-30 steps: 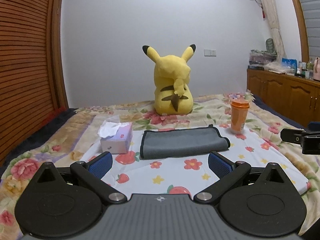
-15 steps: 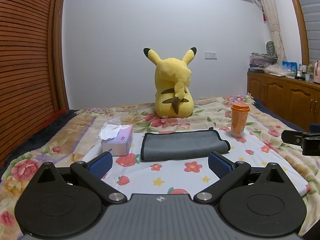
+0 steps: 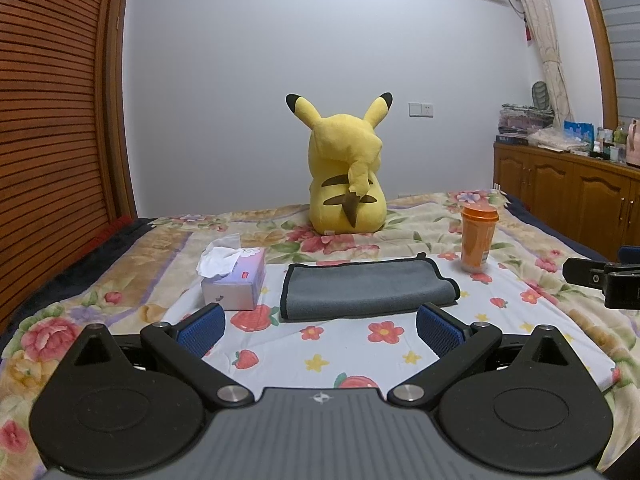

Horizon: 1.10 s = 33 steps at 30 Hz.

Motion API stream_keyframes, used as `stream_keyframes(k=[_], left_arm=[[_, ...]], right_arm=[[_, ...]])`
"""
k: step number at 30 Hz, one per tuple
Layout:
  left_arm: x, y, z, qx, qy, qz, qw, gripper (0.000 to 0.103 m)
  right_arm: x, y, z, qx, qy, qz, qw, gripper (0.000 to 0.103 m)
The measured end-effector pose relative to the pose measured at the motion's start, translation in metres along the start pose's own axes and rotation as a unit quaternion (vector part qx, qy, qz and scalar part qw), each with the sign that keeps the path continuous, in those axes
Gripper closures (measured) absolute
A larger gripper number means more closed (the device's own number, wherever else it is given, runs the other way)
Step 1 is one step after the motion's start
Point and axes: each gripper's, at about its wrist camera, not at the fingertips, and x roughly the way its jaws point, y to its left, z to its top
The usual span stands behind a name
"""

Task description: Fold towel

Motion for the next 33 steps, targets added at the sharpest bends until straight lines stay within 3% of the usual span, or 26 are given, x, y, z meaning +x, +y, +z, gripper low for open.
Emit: stream_keyframes(k=[33], left_arm=[[-0.001, -0.002, -0.0024, 0.0, 0.001, -0.001, 1.0, 0.0]], right_arm=[[-0.0002, 0.0004, -0.0003, -0.001, -0.001, 0.0, 1.0, 0.0]])
